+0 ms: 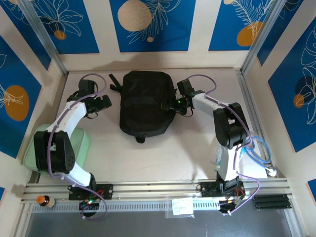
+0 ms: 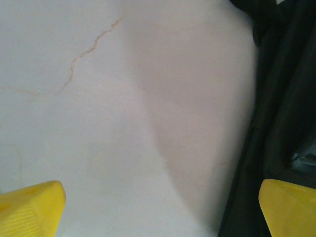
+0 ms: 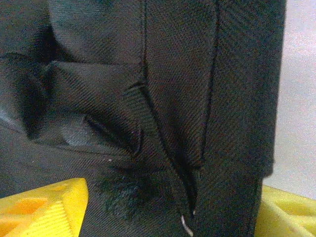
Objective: Pack the student bag
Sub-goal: Move the student bag to the top-center of the table.
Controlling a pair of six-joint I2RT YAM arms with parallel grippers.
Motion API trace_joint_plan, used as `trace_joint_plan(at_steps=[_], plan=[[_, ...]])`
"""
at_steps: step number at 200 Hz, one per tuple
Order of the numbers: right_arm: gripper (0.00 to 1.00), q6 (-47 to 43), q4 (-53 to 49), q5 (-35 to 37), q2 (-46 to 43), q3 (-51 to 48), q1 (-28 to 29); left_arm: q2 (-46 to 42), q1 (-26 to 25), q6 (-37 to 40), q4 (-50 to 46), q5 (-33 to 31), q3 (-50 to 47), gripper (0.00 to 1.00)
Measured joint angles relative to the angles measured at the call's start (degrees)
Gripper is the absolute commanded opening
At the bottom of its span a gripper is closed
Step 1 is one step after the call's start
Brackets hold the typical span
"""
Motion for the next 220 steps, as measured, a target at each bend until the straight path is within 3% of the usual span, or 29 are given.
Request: trace_joint_plan(at_steps=[16,45,64,118,181,220], plan=[[0.67,-0.33,-1.79,0.17,1.68,2.01,-0.04,1.46,0.02,-0.15,1.33,0.02,0.00,1.00],[0.20,-1.57,-5.11,0.81,3.78,4.44,-0.57,2.60,0.02,-0.87,4.61,0.76,0.00,1.00],[0.05,-1.73,-5.81,-0.57,4.04,4.76,-1.38,2.60,0.02,-1.53,6.95,1.62,-0.02,1.00],[0.01,-3.13,-6.60,-8.15,3.43,8.41,-1.57,1.20,0.02,-1.90,9.92,2.62,-3.43,1.00],[0.01,-0.33,-3.43,-14.36,5.90,22.95,6.40,-2.25,0.02,-2.12,10.29,4.42,-6.43,1.00],[0.01,1.01,-2.62,-14.78,10.16,24.81,8.52,-2.80,0.02,-2.16,10.40,6.27,-7.74,1.00]])
